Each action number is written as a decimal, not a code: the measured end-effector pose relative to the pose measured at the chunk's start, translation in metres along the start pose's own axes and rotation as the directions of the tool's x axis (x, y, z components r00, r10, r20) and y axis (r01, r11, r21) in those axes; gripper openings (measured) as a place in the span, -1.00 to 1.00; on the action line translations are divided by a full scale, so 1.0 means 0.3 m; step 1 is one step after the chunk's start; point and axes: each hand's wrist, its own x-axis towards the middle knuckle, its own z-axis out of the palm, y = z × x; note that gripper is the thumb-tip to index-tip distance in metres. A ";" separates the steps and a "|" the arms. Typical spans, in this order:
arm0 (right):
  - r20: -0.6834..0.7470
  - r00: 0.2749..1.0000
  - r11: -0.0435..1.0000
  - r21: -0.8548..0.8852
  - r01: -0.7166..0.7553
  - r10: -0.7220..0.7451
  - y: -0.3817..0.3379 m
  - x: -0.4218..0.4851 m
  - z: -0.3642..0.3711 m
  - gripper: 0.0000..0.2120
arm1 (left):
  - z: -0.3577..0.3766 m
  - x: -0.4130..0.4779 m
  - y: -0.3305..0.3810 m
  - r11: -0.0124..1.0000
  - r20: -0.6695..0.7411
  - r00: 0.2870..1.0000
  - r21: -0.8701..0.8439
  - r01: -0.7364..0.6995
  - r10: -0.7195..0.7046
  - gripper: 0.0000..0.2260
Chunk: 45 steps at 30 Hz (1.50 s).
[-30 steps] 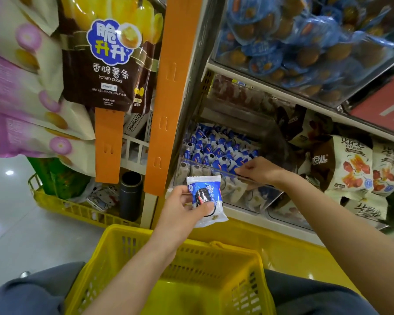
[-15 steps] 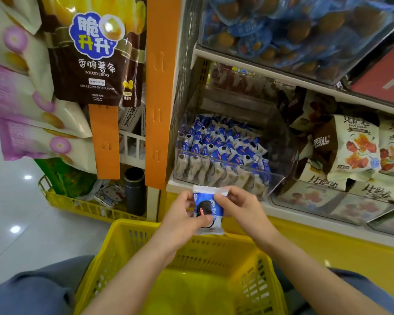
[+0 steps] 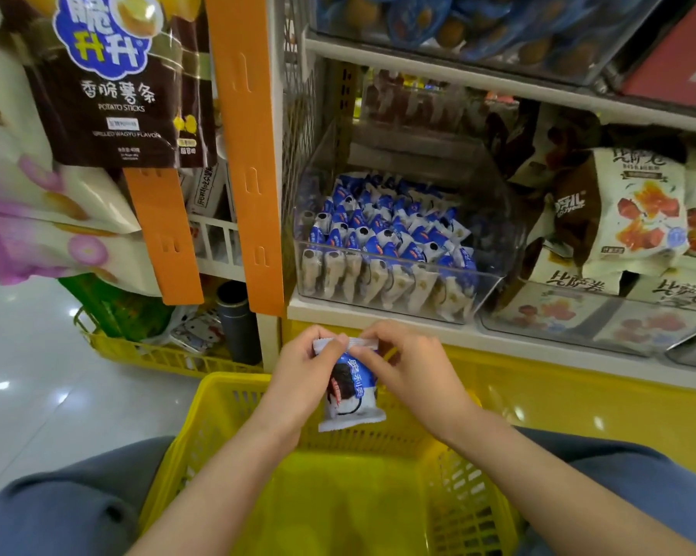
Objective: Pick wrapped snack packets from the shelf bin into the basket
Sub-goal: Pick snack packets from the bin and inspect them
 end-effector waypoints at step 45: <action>-0.050 0.988 0.985 -0.095 0.143 -0.149 -0.009 -0.033 -0.012 -0.93 | -0.018 0.000 -0.013 0.958 0.018 0.977 0.196 -0.210 0.210 -0.83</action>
